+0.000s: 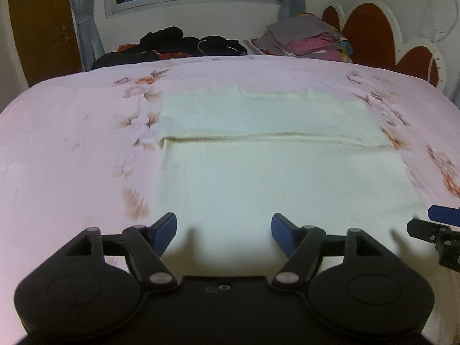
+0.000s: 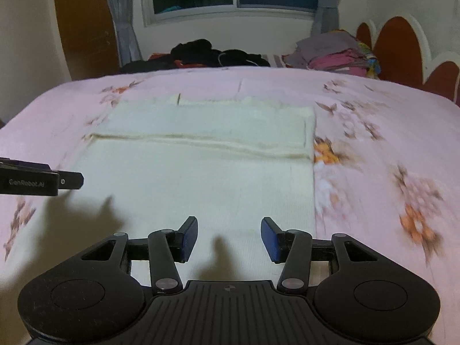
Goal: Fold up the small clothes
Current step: 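Move both open grippers to the hem edge of the cream sweater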
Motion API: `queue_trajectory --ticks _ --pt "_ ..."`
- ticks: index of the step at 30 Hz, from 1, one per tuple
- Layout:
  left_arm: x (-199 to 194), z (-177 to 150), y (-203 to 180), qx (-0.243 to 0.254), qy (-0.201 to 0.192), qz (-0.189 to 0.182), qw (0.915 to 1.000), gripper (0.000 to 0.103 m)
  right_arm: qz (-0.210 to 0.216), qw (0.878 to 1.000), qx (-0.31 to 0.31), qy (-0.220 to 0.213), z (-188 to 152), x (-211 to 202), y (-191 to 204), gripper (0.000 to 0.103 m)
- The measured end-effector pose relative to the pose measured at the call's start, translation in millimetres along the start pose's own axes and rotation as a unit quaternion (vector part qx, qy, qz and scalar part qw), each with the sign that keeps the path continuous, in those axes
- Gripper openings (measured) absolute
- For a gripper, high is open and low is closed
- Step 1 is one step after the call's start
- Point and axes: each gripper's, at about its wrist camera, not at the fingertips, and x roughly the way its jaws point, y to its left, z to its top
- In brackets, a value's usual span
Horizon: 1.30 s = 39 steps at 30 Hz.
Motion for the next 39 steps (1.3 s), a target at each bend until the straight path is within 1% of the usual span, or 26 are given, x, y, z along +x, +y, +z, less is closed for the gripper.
queue_trajectory --ticks 6,10,16,17,20,22,26,30,34,35,36,37,38,39 --pt "-28 -38 11 0.028 0.003 -0.013 0.9995 0.076 -0.032 0.999 0.009 0.008 -35 -32 13 0.049" --pt "-41 -59 27 0.026 0.013 -0.018 0.9994 0.077 -0.050 0.998 0.019 0.015 -54 -49 13 0.049" --pt "-57 -88 47 0.014 0.026 -0.015 0.9995 0.076 -0.070 0.997 0.029 0.030 -81 -69 11 0.050" --pt "-60 -92 50 0.011 0.027 -0.013 0.9995 0.076 -0.073 0.996 0.032 0.032 -84 -72 11 0.051" --pt "-67 -103 61 0.002 0.034 -0.007 0.9994 0.077 -0.087 0.995 0.036 0.031 -95 -80 8 0.076" --pt "-70 -110 67 -0.007 0.041 -0.006 0.9991 0.075 -0.096 0.994 0.036 0.033 -100 -84 5 0.076" --pt "-72 -123 77 -0.036 0.061 -0.019 0.9973 0.064 -0.104 0.992 0.045 0.045 -110 -88 -5 0.076" --pt "-75 -134 74 -0.034 0.070 -0.036 0.9963 0.064 -0.099 0.991 0.059 0.062 -120 -88 -13 0.076" --pt "-76 -139 65 -0.030 0.080 -0.058 0.9947 0.063 -0.093 0.991 0.070 0.066 -126 -92 -16 0.076" --pt "-76 -139 63 -0.029 0.082 -0.062 0.9943 0.059 -0.090 0.991 0.074 0.067 -128 -92 -16 0.076" --pt "-76 -139 61 -0.029 0.083 -0.068 0.9938 0.052 -0.086 0.991 0.081 0.069 -129 -93 -17 0.075" --pt "-77 -140 60 -0.031 0.083 -0.074 0.9934 0.048 -0.080 0.990 0.090 0.071 -130 -94 -18 0.072" --pt "-78 -140 60 -0.033 0.083 -0.077 0.9931 0.042 -0.071 0.990 0.099 0.073 -132 -95 -19 0.060" --pt "-78 -140 60 -0.034 0.083 -0.080 0.9927 0.033 -0.064 0.989 0.107 0.075 -133 -96 -20 0.056"
